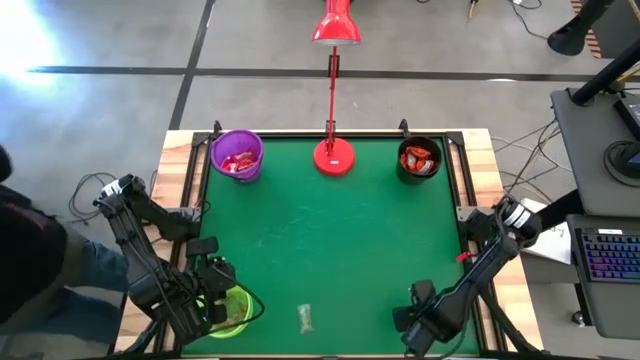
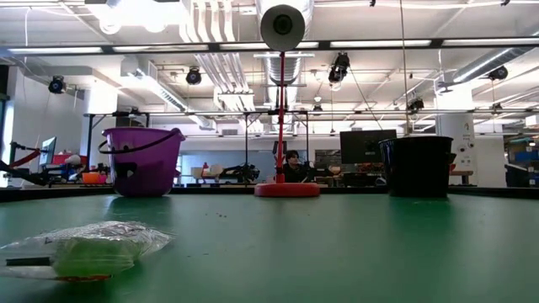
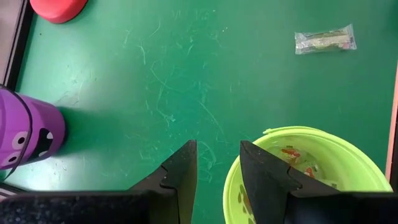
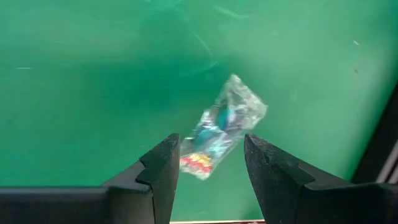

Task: Sort candy
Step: Put the blue gummy into the light green bucket

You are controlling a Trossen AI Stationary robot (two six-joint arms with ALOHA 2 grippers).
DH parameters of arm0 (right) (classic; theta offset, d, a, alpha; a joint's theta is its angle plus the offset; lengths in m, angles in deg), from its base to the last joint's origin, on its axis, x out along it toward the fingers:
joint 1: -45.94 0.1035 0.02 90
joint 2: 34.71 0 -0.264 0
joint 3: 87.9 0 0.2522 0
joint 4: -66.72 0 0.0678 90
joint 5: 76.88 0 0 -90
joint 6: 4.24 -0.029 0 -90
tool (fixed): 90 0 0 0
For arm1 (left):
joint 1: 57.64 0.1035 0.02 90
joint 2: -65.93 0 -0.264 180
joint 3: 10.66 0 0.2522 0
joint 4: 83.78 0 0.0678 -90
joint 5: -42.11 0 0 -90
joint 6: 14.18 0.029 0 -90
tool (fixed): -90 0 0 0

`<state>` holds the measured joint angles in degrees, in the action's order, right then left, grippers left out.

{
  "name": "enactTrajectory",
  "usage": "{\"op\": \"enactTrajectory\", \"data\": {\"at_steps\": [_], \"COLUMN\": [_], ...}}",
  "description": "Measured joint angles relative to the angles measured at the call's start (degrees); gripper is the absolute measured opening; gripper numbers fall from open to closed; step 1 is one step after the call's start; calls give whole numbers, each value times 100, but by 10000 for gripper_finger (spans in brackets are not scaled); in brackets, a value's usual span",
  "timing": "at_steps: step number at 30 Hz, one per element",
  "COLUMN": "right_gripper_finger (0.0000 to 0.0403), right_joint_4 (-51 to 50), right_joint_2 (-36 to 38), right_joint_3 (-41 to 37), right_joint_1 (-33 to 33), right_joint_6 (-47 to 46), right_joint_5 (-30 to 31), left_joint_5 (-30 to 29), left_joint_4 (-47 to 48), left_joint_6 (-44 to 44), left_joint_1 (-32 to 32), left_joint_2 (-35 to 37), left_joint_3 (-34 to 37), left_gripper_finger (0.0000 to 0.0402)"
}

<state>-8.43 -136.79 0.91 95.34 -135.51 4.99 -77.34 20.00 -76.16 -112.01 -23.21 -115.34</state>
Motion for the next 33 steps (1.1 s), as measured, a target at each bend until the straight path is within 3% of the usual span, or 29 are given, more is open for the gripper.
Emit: {"op": "enactTrajectory", "data": {"at_steps": [5,17,25,28,33], "right_gripper_finger": [171,171,168,142,59], "right_joint_4": [31,272,1366,1490,1699], "right_joint_2": [-248,-530,-533,-539,-545], "right_joint_3": [68,-137,-728,-854,-1042], "right_joint_1": [44,73,86,92,92], "right_joint_6": [-136,-185,-226,-222,-129], "right_joint_5": [-389,-554,-596,-577,-564], "left_joint_5": [5,46,46,48,84], "left_joint_4": [0,0,0,0,0], "left_joint_6": [0,2,3,2,48], "left_joint_1": [-7,-33,-35,-35,-35], "left_joint_2": [0,2,2,2,2], "left_joint_3": [0,0,0,0,0], "left_gripper_finger": [104,104,104,104,104]}}
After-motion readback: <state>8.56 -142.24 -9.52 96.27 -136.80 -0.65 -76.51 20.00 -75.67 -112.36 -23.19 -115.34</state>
